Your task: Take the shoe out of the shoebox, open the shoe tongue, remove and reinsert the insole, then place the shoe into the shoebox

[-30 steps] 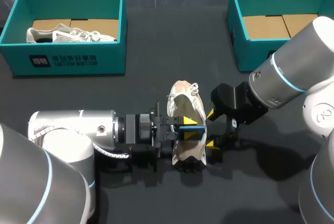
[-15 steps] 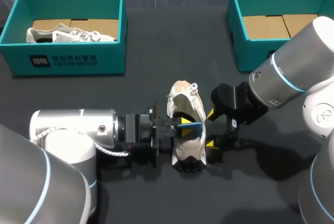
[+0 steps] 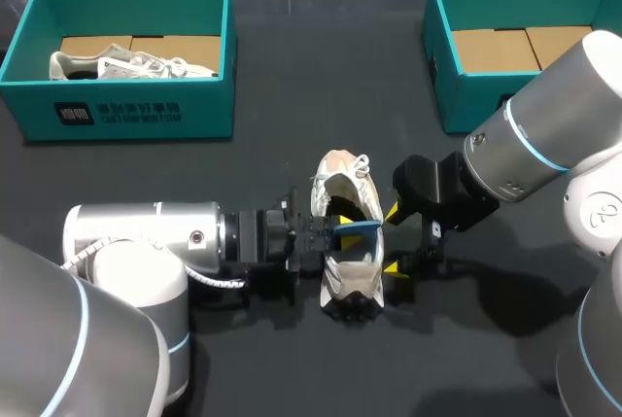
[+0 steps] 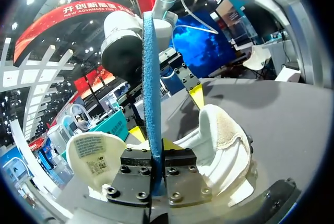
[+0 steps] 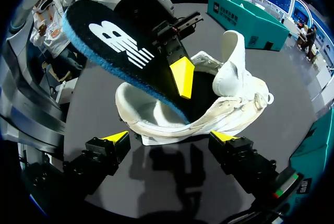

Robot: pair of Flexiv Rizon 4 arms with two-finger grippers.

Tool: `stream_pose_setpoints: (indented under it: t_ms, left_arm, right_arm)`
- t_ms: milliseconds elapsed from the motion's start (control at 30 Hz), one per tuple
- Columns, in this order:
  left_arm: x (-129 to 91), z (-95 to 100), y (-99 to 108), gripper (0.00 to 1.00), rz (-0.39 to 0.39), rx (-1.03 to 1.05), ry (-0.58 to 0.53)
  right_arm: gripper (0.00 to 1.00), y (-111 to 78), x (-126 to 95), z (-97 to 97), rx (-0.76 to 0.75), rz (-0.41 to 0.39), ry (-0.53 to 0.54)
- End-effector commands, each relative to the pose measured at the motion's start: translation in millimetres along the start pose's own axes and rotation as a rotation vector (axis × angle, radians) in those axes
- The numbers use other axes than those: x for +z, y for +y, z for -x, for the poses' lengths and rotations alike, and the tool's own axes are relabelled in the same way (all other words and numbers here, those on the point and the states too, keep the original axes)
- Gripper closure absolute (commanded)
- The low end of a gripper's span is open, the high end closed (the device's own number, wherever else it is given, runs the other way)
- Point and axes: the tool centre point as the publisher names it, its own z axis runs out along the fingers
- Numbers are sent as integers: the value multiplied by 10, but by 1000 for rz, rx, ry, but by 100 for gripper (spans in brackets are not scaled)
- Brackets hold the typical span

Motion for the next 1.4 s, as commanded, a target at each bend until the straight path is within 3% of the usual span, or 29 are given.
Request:
stream_pose_setpoints:
  t_ms: [33, 67, 133, 233, 500, 567, 700, 767, 1400]
  left_arm:
    - [-26, -10, -46, 89, -2, -1, 15]
    - [-30, -13, -60, 80, -3, -1, 17]
    - [-40, -14, -90, 71, -4, 0, 18]
    - [-52, -19, -140, 67, -9, 3, 17]
    - [-73, -44, -304, 73, -23, 17, 25]
    - [-70, -52, -330, 82, -23, 20, 31]
    - [-60, -51, -348, 89, -23, 23, 38]
    - [-51, -52, -351, 100, -23, 28, 45]
    - [42, 20, -41, 100, 48, 91, 44]
  right_arm:
    - [0, 1, 8, -15, 0, -2, -4]
    - [0, 1, 8, -15, 0, -2, -4]
    - [0, 1, 8, -15, 0, -2, -4]
    - [0, 1, 8, -15, 0, -2, -4]
    - [0, 1, 8, -15, 0, -2, -4]
    - [0, 1, 8, -15, 0, -2, -4]
    - [0, 1, 8, -15, 0, -2, -4]
    - [0, 1, 8, -15, 0, -2, -4]
    - [0, 1, 8, -15, 0, -2, -4]
